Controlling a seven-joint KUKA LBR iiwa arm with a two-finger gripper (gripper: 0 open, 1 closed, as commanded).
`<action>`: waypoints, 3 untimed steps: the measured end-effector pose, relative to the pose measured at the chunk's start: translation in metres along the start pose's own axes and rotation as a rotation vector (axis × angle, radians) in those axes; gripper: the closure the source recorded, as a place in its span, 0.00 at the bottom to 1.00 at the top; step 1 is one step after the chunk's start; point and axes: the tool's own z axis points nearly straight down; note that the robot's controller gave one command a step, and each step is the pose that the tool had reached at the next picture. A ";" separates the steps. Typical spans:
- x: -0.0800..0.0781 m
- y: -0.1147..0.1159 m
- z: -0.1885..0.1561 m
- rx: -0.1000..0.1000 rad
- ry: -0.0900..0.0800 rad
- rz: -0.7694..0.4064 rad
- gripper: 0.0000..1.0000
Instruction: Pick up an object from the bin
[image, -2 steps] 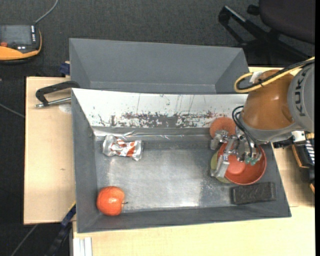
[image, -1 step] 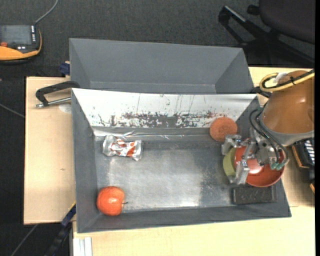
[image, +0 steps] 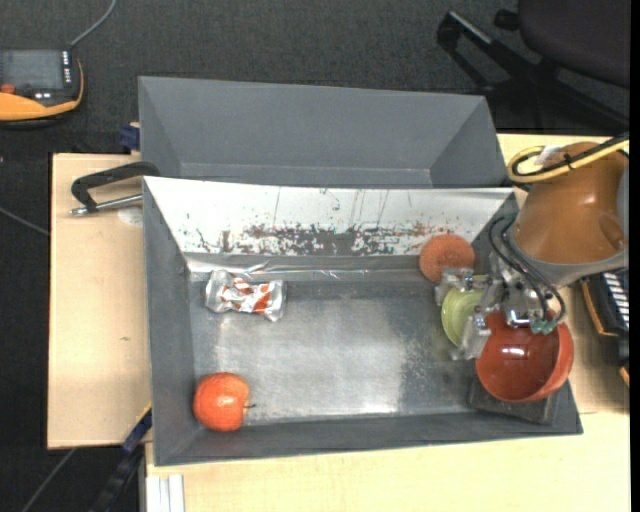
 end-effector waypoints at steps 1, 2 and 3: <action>0.026 0.008 0.034 -0.018 -0.020 -0.215 1.00; -0.026 0.020 -0.075 -0.014 -0.039 -0.301 1.00; -0.029 -0.003 -0.167 -0.014 -0.053 -0.072 1.00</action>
Offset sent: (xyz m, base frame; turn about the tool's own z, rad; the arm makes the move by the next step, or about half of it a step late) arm -0.0341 -0.0067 -0.0383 -0.2028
